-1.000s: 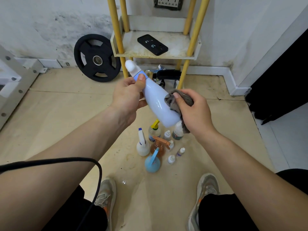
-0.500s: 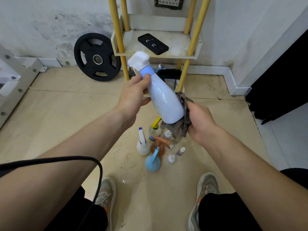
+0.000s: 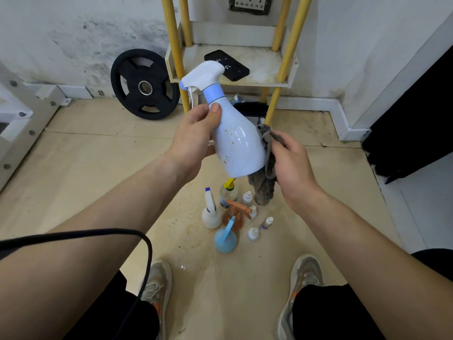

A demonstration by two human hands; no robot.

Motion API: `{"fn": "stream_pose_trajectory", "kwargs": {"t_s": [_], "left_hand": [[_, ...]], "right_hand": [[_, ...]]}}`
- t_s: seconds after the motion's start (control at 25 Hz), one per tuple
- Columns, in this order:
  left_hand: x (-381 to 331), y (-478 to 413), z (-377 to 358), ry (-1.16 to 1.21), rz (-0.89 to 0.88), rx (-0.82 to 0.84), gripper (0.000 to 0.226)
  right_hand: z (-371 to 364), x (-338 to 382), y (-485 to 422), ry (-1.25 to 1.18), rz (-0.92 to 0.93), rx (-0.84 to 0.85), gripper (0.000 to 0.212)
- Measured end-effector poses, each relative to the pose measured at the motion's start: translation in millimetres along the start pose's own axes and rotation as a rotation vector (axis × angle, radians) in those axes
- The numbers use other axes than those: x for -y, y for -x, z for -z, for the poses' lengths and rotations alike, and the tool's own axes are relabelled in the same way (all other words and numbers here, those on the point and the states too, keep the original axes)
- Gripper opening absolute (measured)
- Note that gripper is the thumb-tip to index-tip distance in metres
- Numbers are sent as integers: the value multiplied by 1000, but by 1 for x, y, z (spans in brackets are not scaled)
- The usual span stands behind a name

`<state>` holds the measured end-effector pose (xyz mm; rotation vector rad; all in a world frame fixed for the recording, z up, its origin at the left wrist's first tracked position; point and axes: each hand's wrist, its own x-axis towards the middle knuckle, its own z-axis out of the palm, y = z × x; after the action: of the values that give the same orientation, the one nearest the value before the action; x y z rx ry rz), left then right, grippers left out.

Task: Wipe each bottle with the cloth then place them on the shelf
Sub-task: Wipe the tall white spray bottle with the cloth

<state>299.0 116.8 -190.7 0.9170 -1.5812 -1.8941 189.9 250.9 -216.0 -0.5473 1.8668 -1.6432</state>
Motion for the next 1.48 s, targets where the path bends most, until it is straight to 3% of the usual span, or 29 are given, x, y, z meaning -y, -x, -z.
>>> {"fn": "stream_pose_trajectory", "kwargs": {"t_s": [0.2, 0.36, 0.68, 0.84, 1.04, 1.2, 1.32, 1.48], "left_hand": [[-1, 5, -9, 30, 67, -79, 31], [13, 14, -24, -2, 70, -96, 31], [17, 26, -31, 56, 136, 26, 29], [13, 25, -22, -6, 137, 121, 26], [8, 30, -19, -56, 94, 212, 34], [8, 29, -13, -94, 56, 266, 26], [6, 25, -9, -99, 61, 232, 19], [7, 18, -8, -114, 92, 202, 20]], "right_hand": [[0, 10, 10, 252, 338, -45, 22], [3, 8, 7, 549, 561, -42, 36], [10, 11, -2, 328, 301, -36, 27], [17, 9, -10, 114, 130, 25, 14], [16, 15, -7, -207, -119, 167, 19], [19, 13, -11, -61, 9, 196, 15], [16, 14, -8, 151, 209, 152, 19], [12, 17, 1, 314, 323, 130, 22]]}}
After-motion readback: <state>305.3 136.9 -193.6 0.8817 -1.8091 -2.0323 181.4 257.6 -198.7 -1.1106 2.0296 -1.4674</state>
